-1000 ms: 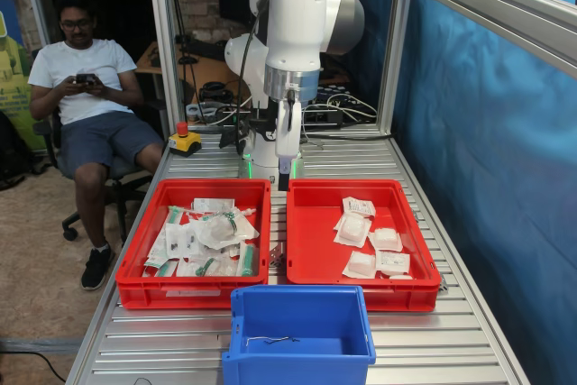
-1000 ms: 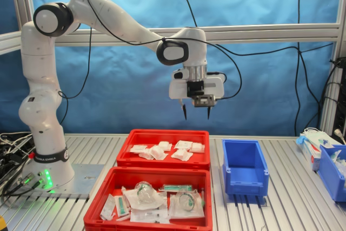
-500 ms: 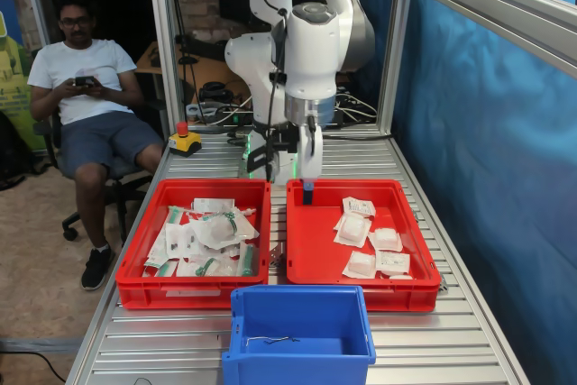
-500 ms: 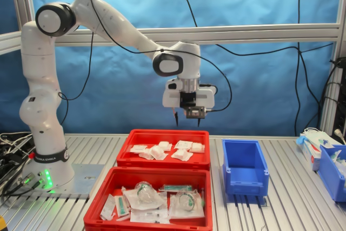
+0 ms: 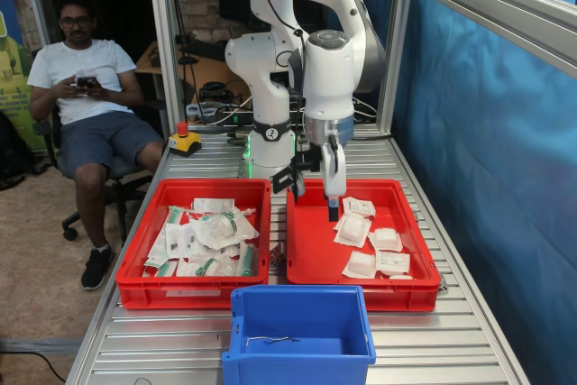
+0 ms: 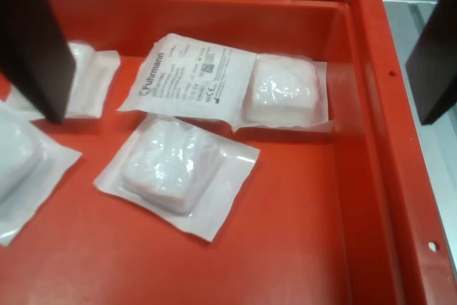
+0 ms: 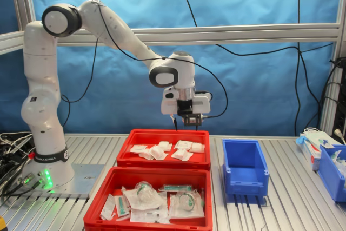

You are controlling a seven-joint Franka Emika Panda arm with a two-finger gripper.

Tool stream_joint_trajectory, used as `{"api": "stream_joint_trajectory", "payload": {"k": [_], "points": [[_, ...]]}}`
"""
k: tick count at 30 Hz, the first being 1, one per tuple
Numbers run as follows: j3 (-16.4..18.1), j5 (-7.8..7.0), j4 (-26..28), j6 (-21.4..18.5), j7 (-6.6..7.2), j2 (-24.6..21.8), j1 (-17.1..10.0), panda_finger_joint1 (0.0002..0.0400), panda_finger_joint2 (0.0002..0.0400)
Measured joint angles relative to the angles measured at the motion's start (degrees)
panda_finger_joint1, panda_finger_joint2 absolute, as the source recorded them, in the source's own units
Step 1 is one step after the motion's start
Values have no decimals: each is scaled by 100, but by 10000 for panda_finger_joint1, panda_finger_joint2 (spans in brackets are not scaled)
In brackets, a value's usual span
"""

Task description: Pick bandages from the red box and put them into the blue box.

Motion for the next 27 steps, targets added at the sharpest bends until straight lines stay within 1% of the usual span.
{"api": "stream_joint_trajectory", "payload": {"k": [2,5,7,13,15,16,27], "points": [[7,63,-2,188,0,138,53,400,400],[11,102,-4,363,0,297,112,400,400],[19,135,-6,598,0,531,191,400,400],[27,183,-8,952,0,919,329,400,400],[31,191,-8,1010,0,1015,366,400,400],[33,199,-5,1080,0,1147,425,400,400],[45,214,57,1198,0,1519,621,400,400]]}}
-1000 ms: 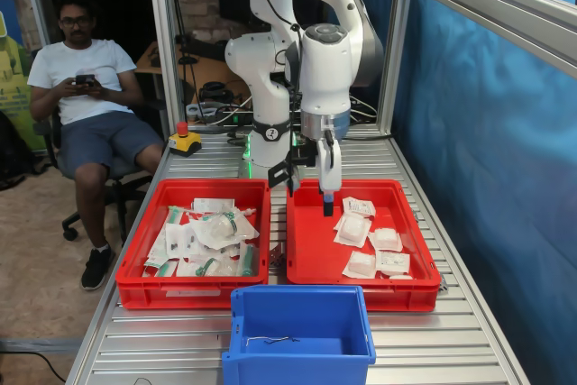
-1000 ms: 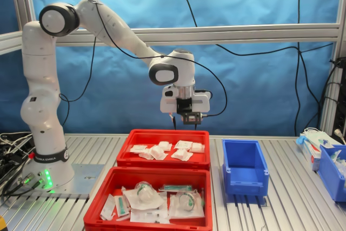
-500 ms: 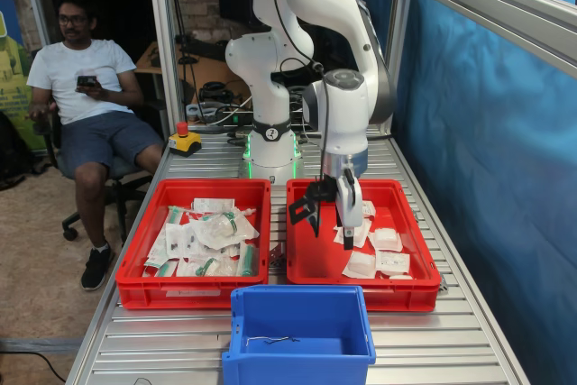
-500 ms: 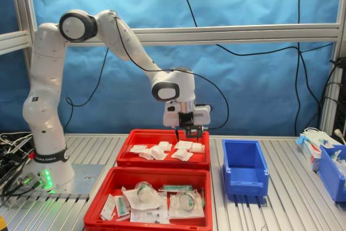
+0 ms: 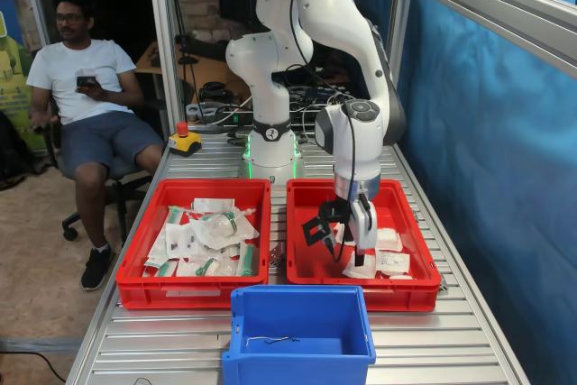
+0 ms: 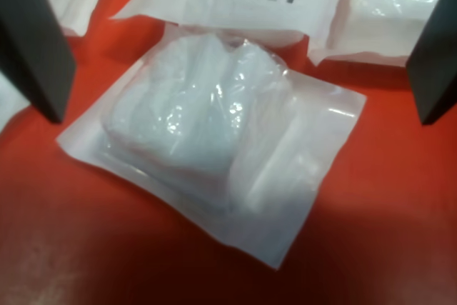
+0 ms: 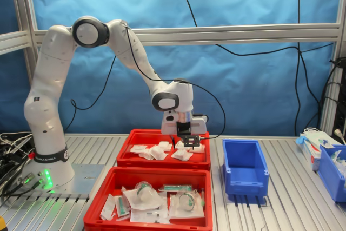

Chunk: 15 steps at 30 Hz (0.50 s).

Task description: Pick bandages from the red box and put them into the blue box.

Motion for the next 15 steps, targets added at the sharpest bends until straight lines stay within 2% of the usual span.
{"api": "stream_joint_trajectory", "payload": {"k": [15], "points": [[14,12,295,33,0,448,213,400,400]]}}
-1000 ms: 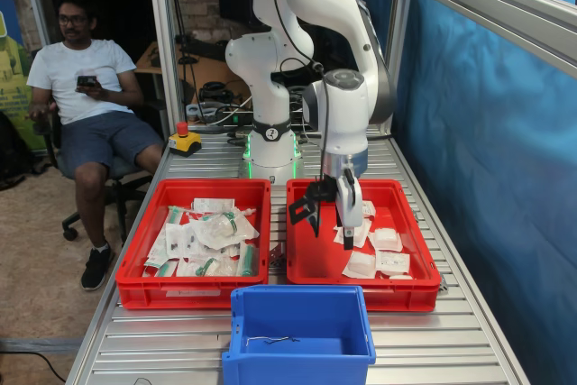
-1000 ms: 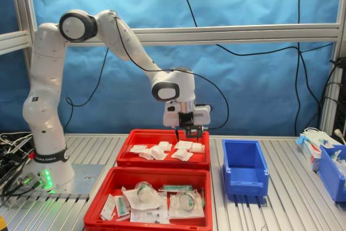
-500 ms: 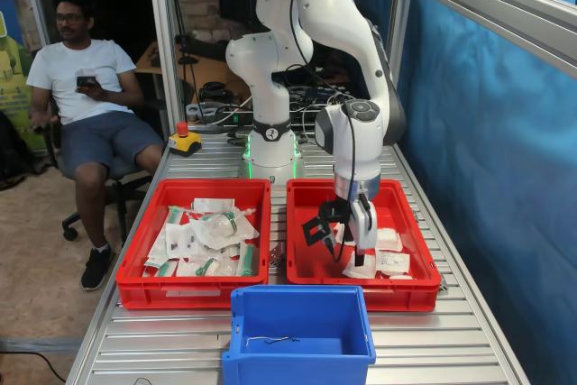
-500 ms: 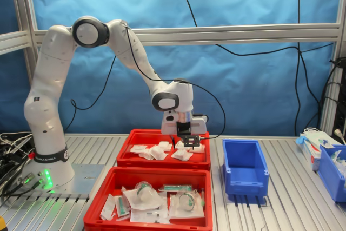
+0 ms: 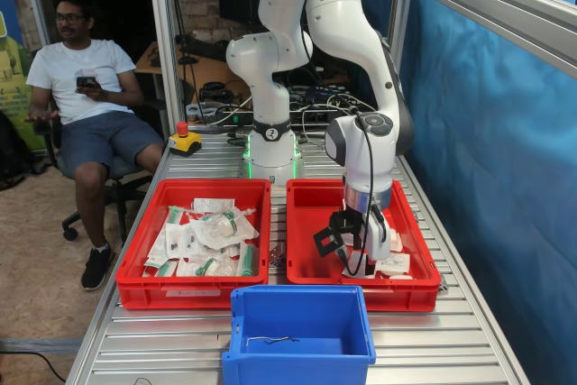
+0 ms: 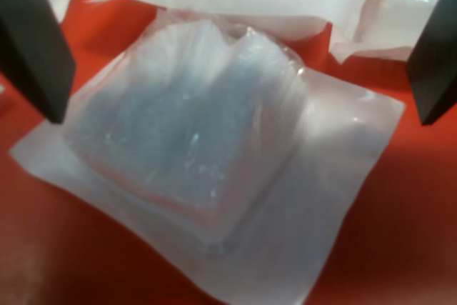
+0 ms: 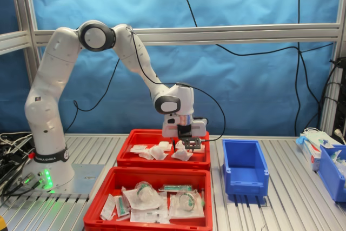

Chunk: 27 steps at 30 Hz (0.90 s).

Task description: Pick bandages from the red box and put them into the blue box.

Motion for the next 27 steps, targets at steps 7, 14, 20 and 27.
{"api": "stream_joint_trajectory", "payload": {"k": [7,14,20,27], "points": [[2,3,63,3,0,150,80,400,400],[4,6,88,3,0,225,138,400,400],[4,6,108,3,0,258,186,400,400],[4,6,128,4,0,272,199,400,400]]}}
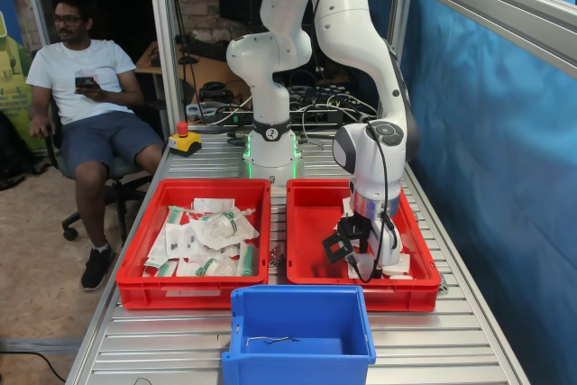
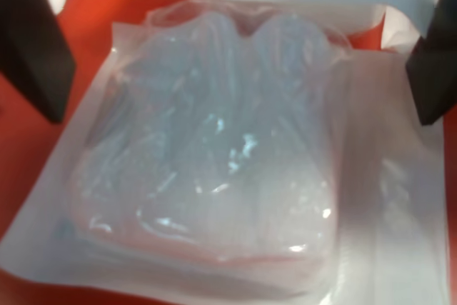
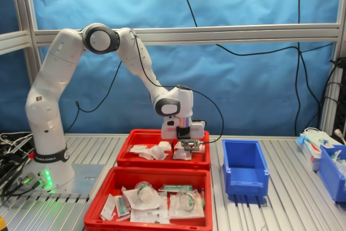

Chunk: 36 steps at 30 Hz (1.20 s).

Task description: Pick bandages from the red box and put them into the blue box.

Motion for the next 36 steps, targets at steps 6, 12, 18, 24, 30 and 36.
{"api": "stream_joint_trajectory", "payload": {"k": [6,12,18,24,30,36], "points": [[0,0,23,0,0,0,5,400,400],[0,0,32,0,0,1,14,400,400],[0,0,36,0,0,1,14,360,360],[0,0,40,0,0,1,15,260,260],[0,0,46,0,0,1,18,210,210],[0,0,58,0,0,0,19,160,160]]}}
